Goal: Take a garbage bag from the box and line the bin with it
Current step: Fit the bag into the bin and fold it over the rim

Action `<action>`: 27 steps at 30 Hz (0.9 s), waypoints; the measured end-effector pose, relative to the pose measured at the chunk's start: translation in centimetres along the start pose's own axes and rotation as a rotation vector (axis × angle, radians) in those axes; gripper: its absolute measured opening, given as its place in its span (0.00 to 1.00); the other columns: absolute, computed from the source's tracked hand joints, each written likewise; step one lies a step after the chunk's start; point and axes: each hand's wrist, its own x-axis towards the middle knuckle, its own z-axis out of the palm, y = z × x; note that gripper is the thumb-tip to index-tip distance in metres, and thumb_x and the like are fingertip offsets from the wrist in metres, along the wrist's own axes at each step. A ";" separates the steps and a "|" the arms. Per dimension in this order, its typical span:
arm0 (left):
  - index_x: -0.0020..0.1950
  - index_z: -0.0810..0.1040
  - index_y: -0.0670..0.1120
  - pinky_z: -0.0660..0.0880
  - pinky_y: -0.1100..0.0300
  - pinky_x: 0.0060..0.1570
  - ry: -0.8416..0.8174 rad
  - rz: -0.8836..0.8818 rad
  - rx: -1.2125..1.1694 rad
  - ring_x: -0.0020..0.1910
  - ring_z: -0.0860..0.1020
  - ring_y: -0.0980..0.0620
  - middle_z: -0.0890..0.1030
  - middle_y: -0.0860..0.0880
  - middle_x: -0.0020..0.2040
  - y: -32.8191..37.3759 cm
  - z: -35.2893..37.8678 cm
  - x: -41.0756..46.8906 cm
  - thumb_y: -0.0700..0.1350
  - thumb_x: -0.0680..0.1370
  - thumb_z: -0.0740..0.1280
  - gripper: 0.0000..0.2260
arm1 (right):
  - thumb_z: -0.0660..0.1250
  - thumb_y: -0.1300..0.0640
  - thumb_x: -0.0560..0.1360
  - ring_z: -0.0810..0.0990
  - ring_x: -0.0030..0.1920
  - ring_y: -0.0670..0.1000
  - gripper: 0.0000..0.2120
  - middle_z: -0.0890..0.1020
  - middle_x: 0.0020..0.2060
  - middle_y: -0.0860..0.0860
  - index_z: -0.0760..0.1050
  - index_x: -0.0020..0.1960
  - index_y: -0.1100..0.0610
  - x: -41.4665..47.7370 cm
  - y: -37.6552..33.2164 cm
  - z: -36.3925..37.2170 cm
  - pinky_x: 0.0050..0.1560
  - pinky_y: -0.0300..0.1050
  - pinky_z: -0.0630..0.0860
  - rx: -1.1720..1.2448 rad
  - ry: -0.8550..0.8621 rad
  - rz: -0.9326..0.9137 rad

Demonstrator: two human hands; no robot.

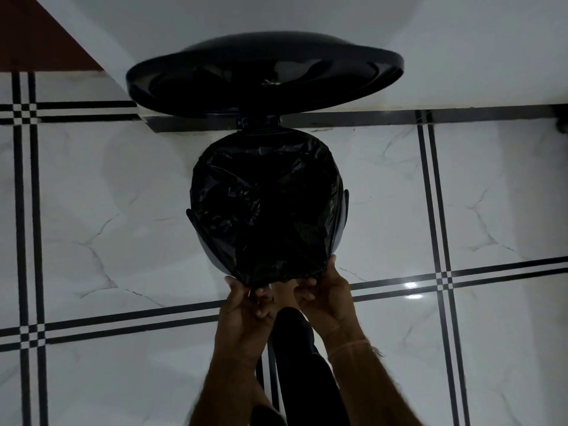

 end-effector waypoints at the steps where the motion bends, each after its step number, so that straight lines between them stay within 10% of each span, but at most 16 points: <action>1: 0.49 0.85 0.48 0.67 0.68 0.24 0.016 0.013 0.004 0.34 0.77 0.57 0.83 0.52 0.46 0.0 -0.1 0.1 0.55 0.82 0.59 0.17 | 0.58 0.43 0.82 0.72 0.26 0.43 0.22 0.79 0.35 0.49 0.84 0.44 0.57 0.2 -0.1 -0.2 0.28 0.33 0.59 -0.003 0.002 -0.005; 13: 0.41 0.80 0.54 0.69 0.65 0.26 0.192 0.158 -0.075 0.33 0.73 0.57 0.78 0.56 0.45 0.5 0.2 1.9 0.43 0.71 0.71 0.06 | 0.56 0.43 0.83 0.73 0.28 0.43 0.27 0.79 0.34 0.48 0.85 0.38 0.56 0.0 0.2 -0.2 0.25 0.33 0.67 -0.031 0.044 -0.069; 17: 0.42 0.76 0.46 0.73 0.63 0.32 0.136 0.165 0.243 0.31 0.76 0.56 0.80 0.54 0.34 1.5 0.7 2.0 0.49 0.54 0.84 0.24 | 0.61 0.44 0.77 0.77 0.28 0.45 0.20 0.79 0.34 0.50 0.85 0.41 0.57 0.1 -0.2 -0.1 0.24 0.34 0.69 -0.041 0.071 -0.069; 19: 0.38 0.79 0.47 0.72 0.64 0.30 0.213 0.186 0.254 0.31 0.76 0.56 0.81 0.54 0.31 1.9 1.3 1.6 0.47 0.69 0.77 0.09 | 0.59 0.44 0.81 0.78 0.28 0.45 0.23 0.79 0.33 0.50 0.84 0.41 0.57 0.2 -0.4 -0.2 0.24 0.35 0.70 -0.043 0.068 -0.069; 21: 0.35 0.83 0.52 0.71 0.65 0.29 0.269 0.240 0.175 0.34 0.79 0.56 0.84 0.56 0.35 2.9 1.8 1.6 0.47 0.82 0.63 0.18 | 0.59 0.44 0.81 0.79 0.29 0.46 0.24 0.81 0.33 0.50 0.85 0.40 0.57 0.3 -0.3 -0.3 0.25 0.35 0.72 -0.030 0.064 -0.072; 27: 0.50 0.79 0.51 0.69 0.68 0.27 0.330 0.314 0.288 0.40 0.77 0.58 0.83 0.56 0.41 5.3 3.2 1.3 0.54 0.73 0.71 0.10 | 0.60 0.44 0.78 0.78 0.27 0.45 0.23 0.80 0.32 0.50 0.87 0.38 0.56 0.0 -0.8 0.1 0.26 0.36 0.74 -0.073 0.077 -0.080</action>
